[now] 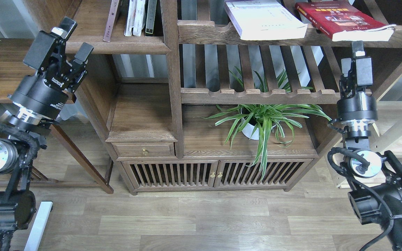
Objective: Organize books on shelf
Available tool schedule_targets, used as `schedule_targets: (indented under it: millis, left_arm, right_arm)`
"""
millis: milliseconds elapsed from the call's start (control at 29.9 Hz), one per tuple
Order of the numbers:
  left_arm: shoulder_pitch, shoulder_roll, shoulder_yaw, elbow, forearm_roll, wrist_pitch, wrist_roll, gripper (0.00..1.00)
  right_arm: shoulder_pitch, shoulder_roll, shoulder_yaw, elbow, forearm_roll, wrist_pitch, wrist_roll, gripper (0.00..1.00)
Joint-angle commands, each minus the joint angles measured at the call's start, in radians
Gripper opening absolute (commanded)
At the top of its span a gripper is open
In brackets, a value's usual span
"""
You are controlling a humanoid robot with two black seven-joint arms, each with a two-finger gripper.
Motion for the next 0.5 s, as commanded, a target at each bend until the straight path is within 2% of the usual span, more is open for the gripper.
schedule_targets:
  millis: [0, 267, 468]
  left_arm:
    - [0.000, -0.001, -0.006, -0.002, 0.000, 0.000, 0.000, 1.00]
    - [0.000, -0.001, -0.009, 0.000, 0.000, 0.000, 0.000, 1.00]
    - [0.002, -0.002, -0.009, 0.001, 0.000, 0.000, 0.000, 1.00]
  right_arm:
    - [0.003, -0.015, -0.003, 0.001, -0.002, 0.002, -0.002, 1.00]
    - [0.017, -0.066, -0.003, 0.000, -0.002, -0.010, -0.003, 1.00]
    - [0.023, -0.067, -0.006, -0.002, -0.002, -0.068, -0.008, 1.00]
